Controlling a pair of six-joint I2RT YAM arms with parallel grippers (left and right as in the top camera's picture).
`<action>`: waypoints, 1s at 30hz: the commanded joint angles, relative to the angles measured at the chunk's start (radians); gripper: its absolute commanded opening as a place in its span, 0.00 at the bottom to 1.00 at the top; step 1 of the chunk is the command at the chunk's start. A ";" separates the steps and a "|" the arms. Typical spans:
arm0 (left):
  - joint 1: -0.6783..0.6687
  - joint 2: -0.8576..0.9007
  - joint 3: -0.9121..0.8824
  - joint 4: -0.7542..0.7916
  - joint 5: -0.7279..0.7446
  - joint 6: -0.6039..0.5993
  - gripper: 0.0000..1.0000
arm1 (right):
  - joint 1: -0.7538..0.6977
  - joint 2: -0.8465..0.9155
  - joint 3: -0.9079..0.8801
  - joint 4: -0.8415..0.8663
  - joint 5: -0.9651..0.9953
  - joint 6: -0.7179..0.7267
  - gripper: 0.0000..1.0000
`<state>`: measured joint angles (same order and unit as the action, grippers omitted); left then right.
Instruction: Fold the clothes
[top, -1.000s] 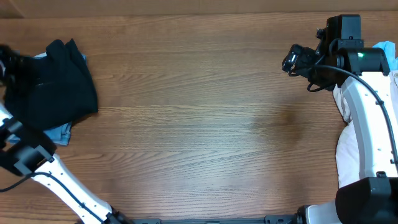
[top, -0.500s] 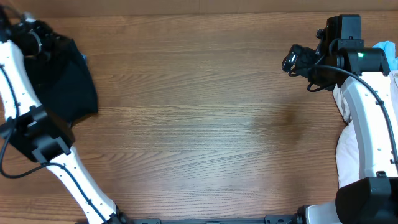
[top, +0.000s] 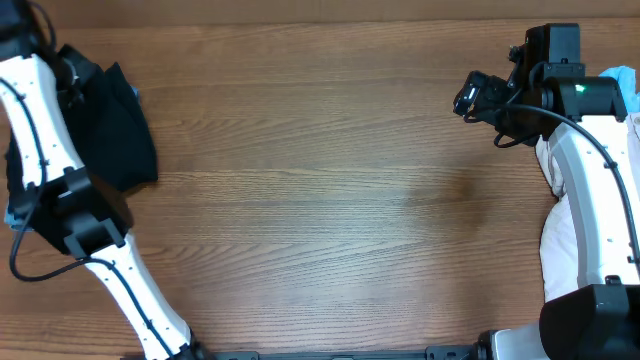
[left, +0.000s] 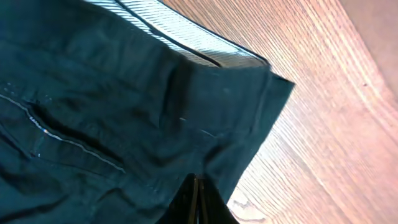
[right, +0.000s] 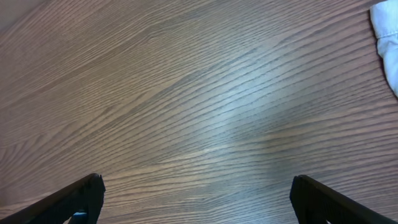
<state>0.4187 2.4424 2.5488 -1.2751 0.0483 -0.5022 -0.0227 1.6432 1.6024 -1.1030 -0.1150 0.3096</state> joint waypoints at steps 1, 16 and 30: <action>-0.035 -0.023 0.012 0.003 -0.139 0.032 0.04 | 0.002 -0.003 0.002 0.001 0.010 -0.002 1.00; -0.036 0.071 0.007 0.053 -0.257 0.114 0.04 | 0.002 -0.003 0.002 0.001 0.010 -0.002 1.00; -0.046 0.187 0.006 0.136 0.010 0.159 0.04 | 0.002 -0.003 0.002 0.001 0.010 -0.002 1.00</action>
<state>0.3798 2.5851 2.5484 -1.1484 -0.0444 -0.3904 -0.0227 1.6432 1.6024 -1.1030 -0.1154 0.3099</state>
